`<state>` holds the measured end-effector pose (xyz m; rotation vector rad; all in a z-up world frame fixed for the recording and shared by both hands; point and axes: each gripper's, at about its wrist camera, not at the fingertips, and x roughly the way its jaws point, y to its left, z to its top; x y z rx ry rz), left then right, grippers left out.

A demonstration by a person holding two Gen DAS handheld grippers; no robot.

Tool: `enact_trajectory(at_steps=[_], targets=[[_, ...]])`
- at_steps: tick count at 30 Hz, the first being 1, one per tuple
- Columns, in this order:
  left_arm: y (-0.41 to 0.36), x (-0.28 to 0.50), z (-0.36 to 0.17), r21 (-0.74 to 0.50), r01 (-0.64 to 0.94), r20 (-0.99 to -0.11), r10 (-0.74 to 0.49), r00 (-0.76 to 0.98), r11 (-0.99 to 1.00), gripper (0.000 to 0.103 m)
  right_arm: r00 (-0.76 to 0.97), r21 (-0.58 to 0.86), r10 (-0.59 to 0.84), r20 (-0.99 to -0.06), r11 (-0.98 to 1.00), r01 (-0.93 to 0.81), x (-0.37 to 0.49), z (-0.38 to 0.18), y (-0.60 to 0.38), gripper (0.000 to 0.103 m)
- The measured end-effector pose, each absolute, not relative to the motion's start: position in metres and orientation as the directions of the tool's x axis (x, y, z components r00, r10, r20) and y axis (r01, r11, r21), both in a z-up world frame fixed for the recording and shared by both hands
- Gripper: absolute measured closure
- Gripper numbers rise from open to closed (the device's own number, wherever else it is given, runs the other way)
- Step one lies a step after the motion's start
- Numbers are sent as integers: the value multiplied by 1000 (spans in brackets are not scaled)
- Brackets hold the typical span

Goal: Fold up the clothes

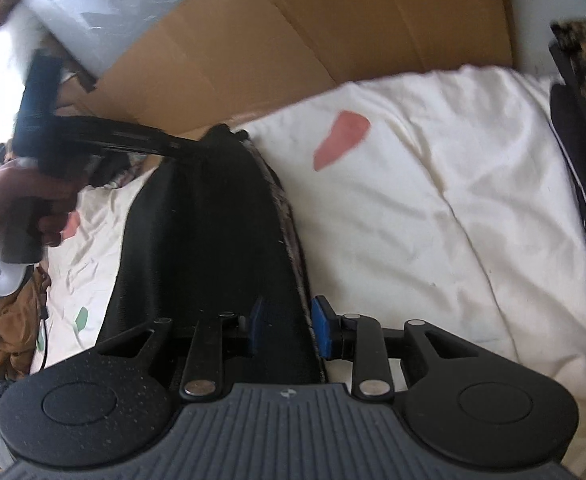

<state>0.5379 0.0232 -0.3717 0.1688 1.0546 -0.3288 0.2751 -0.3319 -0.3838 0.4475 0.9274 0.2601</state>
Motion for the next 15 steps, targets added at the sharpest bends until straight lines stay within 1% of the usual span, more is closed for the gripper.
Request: enact_trajectory(at_steps=[4, 7, 10, 12, 13, 14, 15], targets=[[19, 546, -396, -1, 311, -888, -143, 436, 950, 76, 549, 469, 416, -725, 882, -50, 275, -389, -322, 77], [17, 545, -408, 22, 313, -895, -121, 429, 949, 77, 506, 441, 391, -769, 897, -24, 279, -404, -317, 75], [14, 543, -405, 31, 304, -895, -109, 433, 952, 78, 486, 430, 370, -792, 903, 11, 280, -416, -313, 81], [19, 541, -398, 9, 302, -889, -131, 439, 953, 77, 486, 430, 367, -793, 903, 19, 280, -416, -313, 80], [22, 539, -394, -6, 302, -884, -146, 443, 953, 72, 489, 441, 373, -789, 897, 27, 280, -414, -315, 80], [26, 537, -388, -18, 295, -879, -156, 451, 955, 65, 497, 457, 384, -778, 889, 30, 278, -411, -318, 81], [31, 535, -382, -29, 288, -873, -165, 459, 957, 61, 507, 475, 397, -765, 880, 29, 275, -407, -321, 81]])
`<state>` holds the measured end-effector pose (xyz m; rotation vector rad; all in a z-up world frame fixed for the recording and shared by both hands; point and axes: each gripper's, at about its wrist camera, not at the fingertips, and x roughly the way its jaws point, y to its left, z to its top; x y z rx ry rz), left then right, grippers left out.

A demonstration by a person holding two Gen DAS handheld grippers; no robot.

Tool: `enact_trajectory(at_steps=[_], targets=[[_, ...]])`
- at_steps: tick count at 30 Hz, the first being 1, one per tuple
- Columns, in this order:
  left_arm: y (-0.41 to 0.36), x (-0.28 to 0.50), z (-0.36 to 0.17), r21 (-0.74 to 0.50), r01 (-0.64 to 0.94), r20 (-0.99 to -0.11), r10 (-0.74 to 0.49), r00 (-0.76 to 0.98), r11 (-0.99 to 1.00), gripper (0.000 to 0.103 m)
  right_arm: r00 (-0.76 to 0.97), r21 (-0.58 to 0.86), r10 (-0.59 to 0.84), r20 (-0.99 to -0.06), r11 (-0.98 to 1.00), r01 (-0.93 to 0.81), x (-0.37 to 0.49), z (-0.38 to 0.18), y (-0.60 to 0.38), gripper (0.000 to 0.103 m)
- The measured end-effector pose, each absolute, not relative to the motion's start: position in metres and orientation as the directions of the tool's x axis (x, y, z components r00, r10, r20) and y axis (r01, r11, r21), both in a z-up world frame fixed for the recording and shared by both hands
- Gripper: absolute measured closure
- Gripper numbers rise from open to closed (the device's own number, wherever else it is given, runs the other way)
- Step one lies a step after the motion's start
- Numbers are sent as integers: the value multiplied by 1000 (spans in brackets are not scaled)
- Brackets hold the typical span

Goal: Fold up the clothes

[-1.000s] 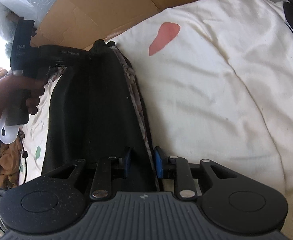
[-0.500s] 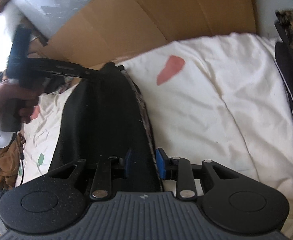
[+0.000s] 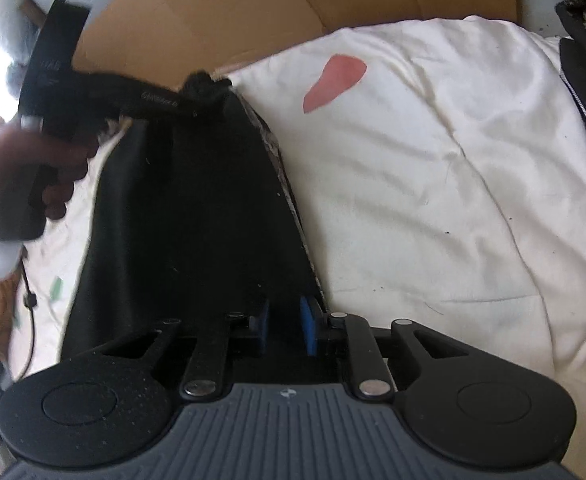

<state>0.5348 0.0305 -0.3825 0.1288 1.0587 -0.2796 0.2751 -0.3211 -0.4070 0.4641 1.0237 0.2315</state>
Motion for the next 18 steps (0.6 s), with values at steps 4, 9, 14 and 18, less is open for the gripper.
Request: enact_trajectory(at_steps=[4, 9, 14, 18], targets=[[48, 521, -358, -50, 270, -849, -183, 495, 962, 52, 539, 496, 407, -737, 868, 22, 262, -392, -332, 82], [74, 497, -336, -83, 240, -835, -199, 513, 967, 52, 561, 504, 409, -720, 864, 17, 246, -379, -343, 82], [95, 457, -331, -80, 244, -842, -196, 502, 967, 52, 548, 488, 397, -736, 872, 23, 236, -378, -343, 82], [108, 424, -338, -85, 228, -861, -187, 473, 970, 51, 523, 473, 390, -758, 881, 28, 220, -379, -339, 82]])
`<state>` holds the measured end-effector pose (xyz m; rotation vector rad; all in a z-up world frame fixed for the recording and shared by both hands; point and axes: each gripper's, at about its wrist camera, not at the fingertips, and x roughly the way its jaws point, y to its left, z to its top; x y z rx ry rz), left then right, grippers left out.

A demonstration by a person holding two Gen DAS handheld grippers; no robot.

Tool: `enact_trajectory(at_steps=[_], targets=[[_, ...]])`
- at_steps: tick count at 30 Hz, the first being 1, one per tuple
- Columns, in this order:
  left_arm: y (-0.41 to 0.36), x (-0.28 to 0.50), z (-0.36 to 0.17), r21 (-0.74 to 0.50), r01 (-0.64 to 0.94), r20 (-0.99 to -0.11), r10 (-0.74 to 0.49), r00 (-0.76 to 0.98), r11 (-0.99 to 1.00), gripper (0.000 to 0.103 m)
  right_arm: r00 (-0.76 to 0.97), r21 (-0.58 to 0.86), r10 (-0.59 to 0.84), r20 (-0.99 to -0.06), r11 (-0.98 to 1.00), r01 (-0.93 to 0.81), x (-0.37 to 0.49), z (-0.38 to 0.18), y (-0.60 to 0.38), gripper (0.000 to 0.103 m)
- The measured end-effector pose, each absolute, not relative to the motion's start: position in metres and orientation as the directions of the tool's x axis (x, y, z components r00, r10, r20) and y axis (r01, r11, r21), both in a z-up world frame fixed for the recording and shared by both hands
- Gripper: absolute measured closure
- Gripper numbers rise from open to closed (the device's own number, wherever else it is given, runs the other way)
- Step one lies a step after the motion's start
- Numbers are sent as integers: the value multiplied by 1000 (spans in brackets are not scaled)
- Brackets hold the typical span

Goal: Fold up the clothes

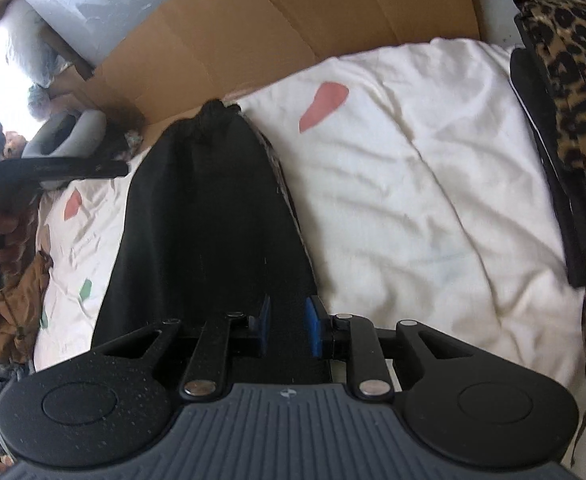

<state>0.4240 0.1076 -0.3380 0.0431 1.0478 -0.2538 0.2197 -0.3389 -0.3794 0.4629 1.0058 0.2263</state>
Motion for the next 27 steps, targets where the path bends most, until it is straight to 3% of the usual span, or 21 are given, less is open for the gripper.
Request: enact_trajectory(at_steps=[16, 27], targets=[[160, 281, -358, -129, 4, -916, -120, 384, 992, 43, 404, 406, 346, -847, 911, 72, 169, -398, -344, 82], [177, 203, -371, -245, -163, -919, -176, 352, 956, 43, 314, 405, 359, -879, 909, 95, 133, -401, -351, 83]])
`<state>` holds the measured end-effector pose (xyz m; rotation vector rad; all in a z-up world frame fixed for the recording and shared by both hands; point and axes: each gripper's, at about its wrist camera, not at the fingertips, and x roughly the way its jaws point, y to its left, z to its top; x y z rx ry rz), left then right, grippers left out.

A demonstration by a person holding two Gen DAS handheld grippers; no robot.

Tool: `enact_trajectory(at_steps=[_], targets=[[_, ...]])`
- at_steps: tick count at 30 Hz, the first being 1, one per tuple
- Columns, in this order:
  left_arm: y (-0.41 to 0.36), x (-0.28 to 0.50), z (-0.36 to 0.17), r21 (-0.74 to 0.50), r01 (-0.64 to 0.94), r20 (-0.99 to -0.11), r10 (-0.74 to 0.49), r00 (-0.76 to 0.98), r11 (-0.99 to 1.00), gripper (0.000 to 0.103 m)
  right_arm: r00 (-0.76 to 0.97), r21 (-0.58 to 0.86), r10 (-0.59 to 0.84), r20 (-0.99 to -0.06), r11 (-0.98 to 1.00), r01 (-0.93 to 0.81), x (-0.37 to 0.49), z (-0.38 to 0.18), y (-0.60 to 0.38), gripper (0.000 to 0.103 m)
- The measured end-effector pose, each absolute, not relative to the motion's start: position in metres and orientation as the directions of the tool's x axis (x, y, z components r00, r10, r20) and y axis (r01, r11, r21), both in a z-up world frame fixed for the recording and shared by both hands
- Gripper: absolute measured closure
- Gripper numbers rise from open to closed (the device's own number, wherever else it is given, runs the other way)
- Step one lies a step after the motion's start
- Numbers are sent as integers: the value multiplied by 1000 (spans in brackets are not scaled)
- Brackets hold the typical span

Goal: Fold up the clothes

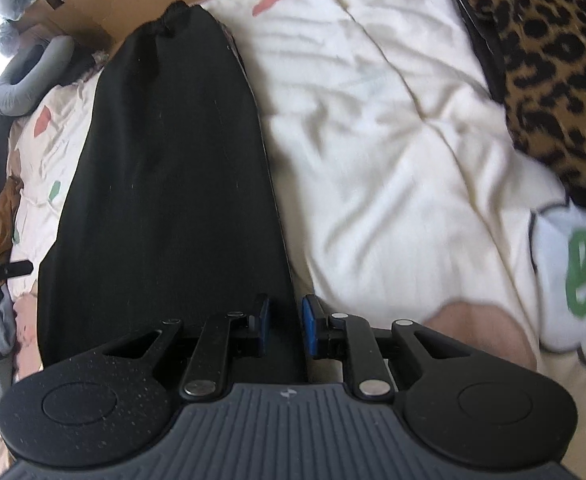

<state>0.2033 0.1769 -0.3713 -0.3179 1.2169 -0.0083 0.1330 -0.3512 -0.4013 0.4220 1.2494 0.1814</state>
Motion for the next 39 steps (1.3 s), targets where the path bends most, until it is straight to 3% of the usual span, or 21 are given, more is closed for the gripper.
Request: enact_trajectory(at_steps=[15, 31, 34, 35, 39], targets=[[174, 132, -396, -358, -317, -908, -249, 336, 878, 43, 297, 447, 399, -868, 887, 113, 109, -403, -366, 82], [188, 114, -434, -531, -350, -829, -390, 400, 772, 41, 232, 570, 538, -810, 816, 100, 138, -431, -372, 78], [192, 114, -438, -555, -345, -813, -407, 415, 757, 41, 218, 586, 562, -798, 808, 62, 144, -430, -366, 87], [195, 113, -439, -564, -346, -808, -414, 419, 750, 41, 213, 589, 568, -795, 807, 45, 145, -427, -365, 99], [201, 110, -442, -589, -343, -791, -434, 431, 732, 41, 211, 591, 582, -785, 806, -26, 147, -413, -361, 98]])
